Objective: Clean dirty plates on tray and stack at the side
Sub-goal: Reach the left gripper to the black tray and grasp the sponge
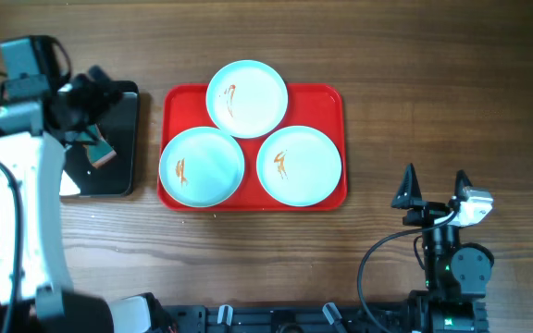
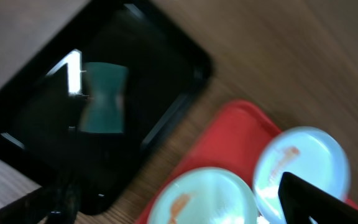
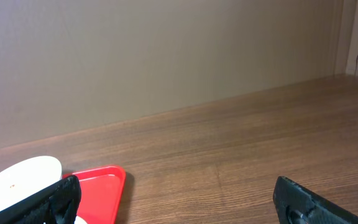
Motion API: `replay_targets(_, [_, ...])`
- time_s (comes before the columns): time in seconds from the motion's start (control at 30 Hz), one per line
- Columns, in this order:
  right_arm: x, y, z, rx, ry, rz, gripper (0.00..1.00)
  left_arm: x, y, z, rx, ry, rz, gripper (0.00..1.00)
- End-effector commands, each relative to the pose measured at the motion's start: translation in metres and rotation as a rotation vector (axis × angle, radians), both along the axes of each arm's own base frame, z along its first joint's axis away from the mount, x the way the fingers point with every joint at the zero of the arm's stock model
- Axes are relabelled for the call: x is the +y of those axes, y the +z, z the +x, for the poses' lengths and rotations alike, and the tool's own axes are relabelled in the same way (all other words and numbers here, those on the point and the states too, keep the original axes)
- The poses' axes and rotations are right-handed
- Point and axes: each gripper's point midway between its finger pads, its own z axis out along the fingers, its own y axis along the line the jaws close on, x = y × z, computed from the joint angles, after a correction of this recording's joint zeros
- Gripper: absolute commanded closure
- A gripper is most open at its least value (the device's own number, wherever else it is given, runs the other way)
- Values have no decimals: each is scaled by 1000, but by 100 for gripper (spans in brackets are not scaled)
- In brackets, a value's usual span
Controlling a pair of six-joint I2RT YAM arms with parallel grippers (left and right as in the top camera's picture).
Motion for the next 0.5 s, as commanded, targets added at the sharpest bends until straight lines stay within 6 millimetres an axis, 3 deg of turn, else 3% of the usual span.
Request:
replay_targets(0.0, [-4, 1, -1, -6, -21, -14, 0, 49, -53, 5, 147, 133, 14, 24])
replay_targets(0.23, [-4, 2, -1, -7, -21, -13, 0, 94, -116, 5, 309, 234, 127, 23])
replay_targets(0.47, [-4, 1, -1, -6, -21, -13, 0, 91, -163, 21, 351, 160, 90, 33])
